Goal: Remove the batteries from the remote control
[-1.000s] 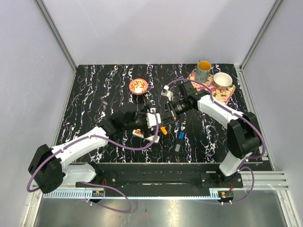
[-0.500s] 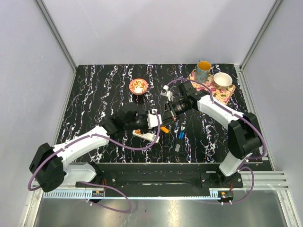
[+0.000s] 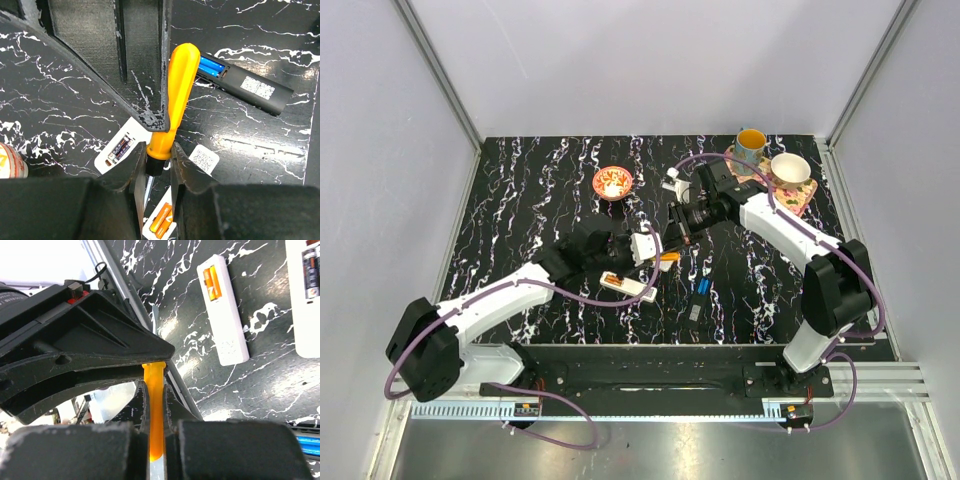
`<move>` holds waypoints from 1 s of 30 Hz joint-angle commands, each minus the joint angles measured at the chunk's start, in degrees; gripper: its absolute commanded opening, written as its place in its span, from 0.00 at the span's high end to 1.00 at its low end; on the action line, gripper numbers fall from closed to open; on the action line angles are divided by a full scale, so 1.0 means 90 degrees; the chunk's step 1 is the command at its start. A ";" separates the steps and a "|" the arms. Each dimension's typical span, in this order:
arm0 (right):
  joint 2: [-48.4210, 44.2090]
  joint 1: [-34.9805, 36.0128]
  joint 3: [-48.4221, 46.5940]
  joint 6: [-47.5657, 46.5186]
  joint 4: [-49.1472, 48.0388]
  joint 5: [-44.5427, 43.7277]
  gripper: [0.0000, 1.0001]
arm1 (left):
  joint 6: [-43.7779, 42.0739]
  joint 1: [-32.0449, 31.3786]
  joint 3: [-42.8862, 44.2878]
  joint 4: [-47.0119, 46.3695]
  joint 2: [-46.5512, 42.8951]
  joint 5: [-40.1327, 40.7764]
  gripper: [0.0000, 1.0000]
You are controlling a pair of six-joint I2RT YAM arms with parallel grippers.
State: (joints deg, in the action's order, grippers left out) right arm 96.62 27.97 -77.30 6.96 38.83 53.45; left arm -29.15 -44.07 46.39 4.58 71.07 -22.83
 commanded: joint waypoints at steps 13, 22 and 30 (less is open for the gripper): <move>-0.1447 -0.0070 0.0929 0.2605 -0.3746 -0.2919 0.00 | 0.2464 0.0258 -0.0066 -0.1045 0.0122 -0.0568 1.00; -0.3244 -0.0070 0.3254 0.2849 -0.6950 -0.2482 0.00 | 0.4300 0.0951 -0.0418 -0.2109 -0.0513 -0.1680 1.00; -0.3763 -0.0060 0.3657 0.3201 -0.8327 -0.1614 0.00 | 0.5416 0.1508 -0.0643 -0.3234 -0.1128 -0.2629 1.00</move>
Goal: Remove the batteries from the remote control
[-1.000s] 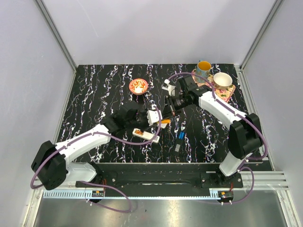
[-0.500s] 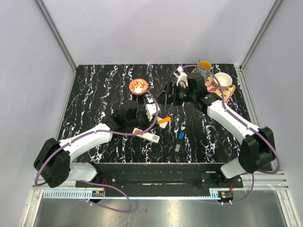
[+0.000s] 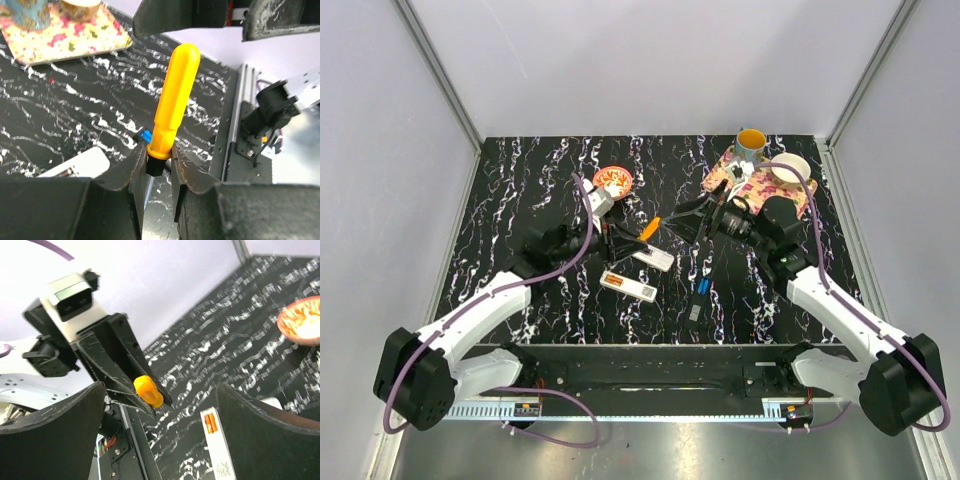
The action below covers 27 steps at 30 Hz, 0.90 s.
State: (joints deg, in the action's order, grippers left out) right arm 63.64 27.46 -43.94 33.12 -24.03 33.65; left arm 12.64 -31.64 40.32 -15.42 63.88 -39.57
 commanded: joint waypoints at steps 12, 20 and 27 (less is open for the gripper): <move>0.0546 0.0191 -0.0215 0.1524 -0.3150 0.1241 0.30 | 0.1905 0.0146 -0.0222 -0.2641 -0.0682 -0.0759 1.00; 0.0585 0.0386 -0.0361 0.1515 -0.3277 0.1339 0.39 | 0.2091 0.0146 -0.0153 -0.2798 -0.0535 -0.0779 1.00; 0.0712 0.0542 -0.0547 0.1544 -0.3385 0.1427 0.49 | 0.2140 0.0137 -0.0114 -0.2789 -0.0418 -0.0867 1.00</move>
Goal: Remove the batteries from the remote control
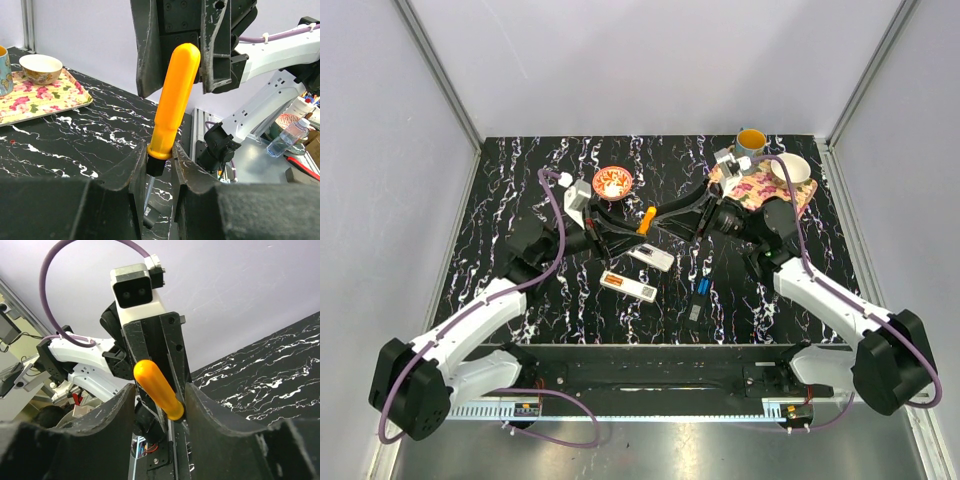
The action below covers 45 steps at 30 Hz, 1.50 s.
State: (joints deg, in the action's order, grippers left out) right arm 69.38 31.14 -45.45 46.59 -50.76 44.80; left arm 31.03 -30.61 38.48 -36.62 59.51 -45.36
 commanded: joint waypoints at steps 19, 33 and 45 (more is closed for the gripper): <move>-0.0023 0.0281 -0.0526 -0.0693 0.1018 -0.0513 1.00 | -0.0010 0.0042 0.0217 -0.0345 0.0097 -0.0301 0.50; -0.0151 0.0281 -0.0292 -0.0694 0.1422 -0.1325 1.00 | -0.0098 0.0032 0.0968 -0.0316 0.0946 -0.0399 0.76; -0.0620 0.0281 -0.0018 -0.1085 0.1353 -0.0954 0.30 | -0.0341 0.0091 0.1037 0.0103 0.0791 -0.0184 1.00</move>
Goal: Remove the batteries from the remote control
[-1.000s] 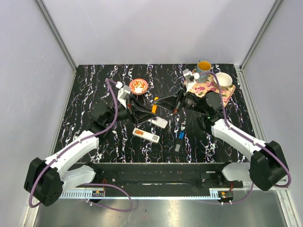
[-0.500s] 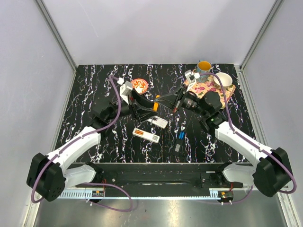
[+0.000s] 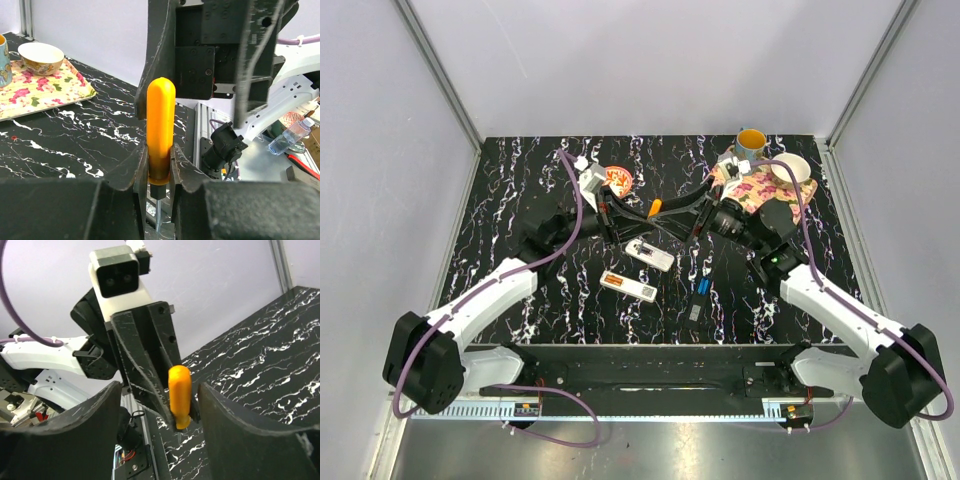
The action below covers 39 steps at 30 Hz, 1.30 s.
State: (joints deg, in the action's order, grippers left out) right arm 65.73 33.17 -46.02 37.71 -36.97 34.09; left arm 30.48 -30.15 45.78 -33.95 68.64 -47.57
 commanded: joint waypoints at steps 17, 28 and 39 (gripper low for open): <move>0.0264 0.0055 -0.0072 0.0194 -0.0735 0.0753 0.71 | -0.0281 0.0040 0.0216 -0.0143 -0.0302 -0.0329 1.00; 0.0440 0.0055 -0.0131 0.0331 -0.0990 0.0959 0.59 | -0.0349 0.0040 0.0206 0.0013 -0.0313 -0.0446 1.00; 0.0489 0.0055 -0.0131 0.0243 -0.1000 0.0978 1.00 | -0.0408 0.0040 0.0109 0.0110 -0.0332 -0.0456 1.00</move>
State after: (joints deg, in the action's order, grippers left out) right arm 70.52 32.93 -45.91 37.78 -42.98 41.19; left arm 29.91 -29.98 45.78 -31.33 66.57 -50.78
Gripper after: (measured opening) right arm 0.082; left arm 0.224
